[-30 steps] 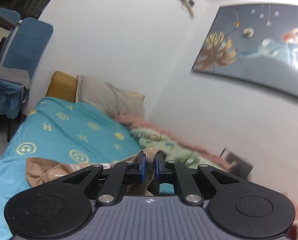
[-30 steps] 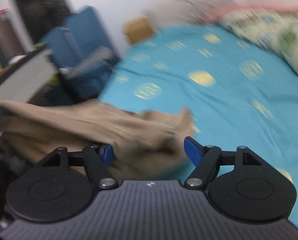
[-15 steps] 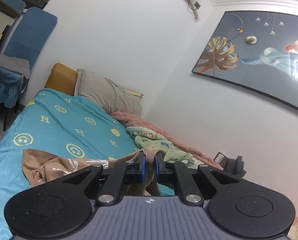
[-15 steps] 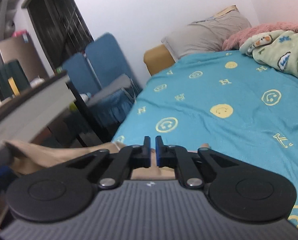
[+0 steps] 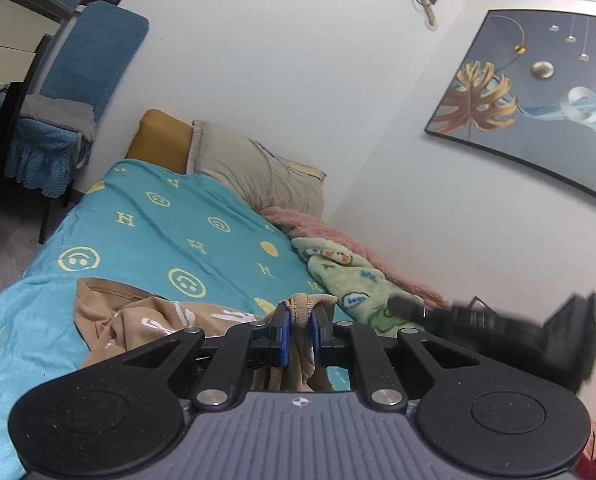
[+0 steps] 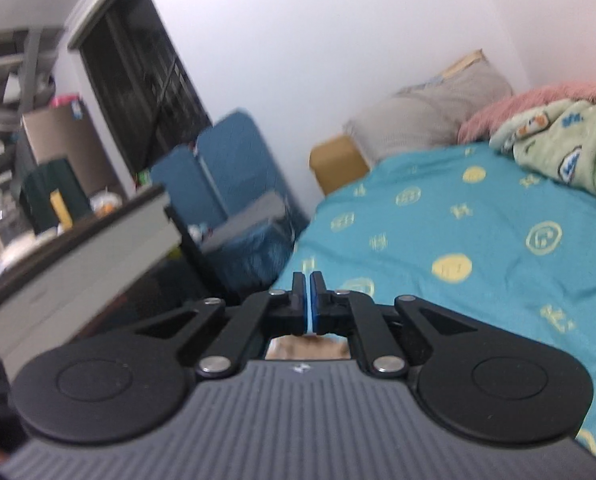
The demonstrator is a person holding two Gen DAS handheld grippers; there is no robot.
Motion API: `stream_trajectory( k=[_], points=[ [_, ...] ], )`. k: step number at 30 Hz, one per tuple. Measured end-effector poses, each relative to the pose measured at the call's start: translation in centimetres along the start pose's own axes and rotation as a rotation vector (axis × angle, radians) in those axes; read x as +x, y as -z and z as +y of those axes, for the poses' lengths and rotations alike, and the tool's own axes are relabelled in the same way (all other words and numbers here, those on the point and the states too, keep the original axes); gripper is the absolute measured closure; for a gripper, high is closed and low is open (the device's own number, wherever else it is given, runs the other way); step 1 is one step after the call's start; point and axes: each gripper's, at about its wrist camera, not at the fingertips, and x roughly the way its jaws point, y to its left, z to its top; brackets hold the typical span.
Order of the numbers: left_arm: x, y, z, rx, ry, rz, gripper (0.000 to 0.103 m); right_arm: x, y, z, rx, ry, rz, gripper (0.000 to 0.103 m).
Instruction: Fold clothes
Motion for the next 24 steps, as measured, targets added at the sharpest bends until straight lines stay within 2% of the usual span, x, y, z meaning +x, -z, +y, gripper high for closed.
stream_trajectory(
  k=[1, 2, 3, 4, 5, 6, 8, 11, 18, 20, 24],
  points=[
    [0.0, 0.0, 0.0, -0.001, -0.003, -0.002, 0.091, 0.0, 0.3, 0.3, -0.01, -0.001, 0.022, 0.095],
    [0.0, 0.0, 0.1, -0.002, -0.007, -0.003, 0.091, 0.1, 0.5, 0.7, -0.024, -0.002, 0.039, 0.091],
    [0.0, -0.1, 0.1, -0.001, -0.011, -0.004, 0.091, 0.2, 0.8, 1.0, -0.037, -0.003, 0.053, 0.065],
    [0.0, 0.0, 0.1, 0.003, -0.015, -0.004, 0.091, 0.2, 1.1, 1.3, -0.047, -0.003, 0.054, 0.046],
    [0.0, 0.0, 0.1, 0.006, -0.021, -0.003, 0.091, 0.2, 1.3, 1.6, -0.055, -0.003, 0.052, 0.011],
    [0.1, 0.0, 0.1, 0.007, -0.026, -0.001, 0.091, 0.0, 1.6, 1.7, -0.059, 0.001, 0.039, 0.009],
    [0.0, -0.1, 0.1, 0.005, -0.028, 0.001, 0.091, -0.3, 2.3, 2.0, -0.067, 0.009, 0.017, 0.01],
    [0.0, -0.1, 0.1, 0.002, -0.026, -0.001, 0.091, 0.1, 2.9, 2.1, -0.088, 0.038, 0.05, 0.01],
    [-0.1, 0.1, -0.3, 0.002, -0.032, -0.004, 0.091, 2.9, 5.1, 2.8, -0.155, 0.054, 0.214, 0.01],
    [-0.2, 0.2, -0.5, 0.01, -0.029, -0.004, 0.091, 3.4, 5.8, 2.8, -0.178, 0.082, 0.228, 0.01],
    [-0.2, 0.3, -0.7, 0.02, -0.016, -0.004, 0.091, 3.1, 5.3, 0.7, -0.052, 0.177, 0.185, 0.01]
  ],
)
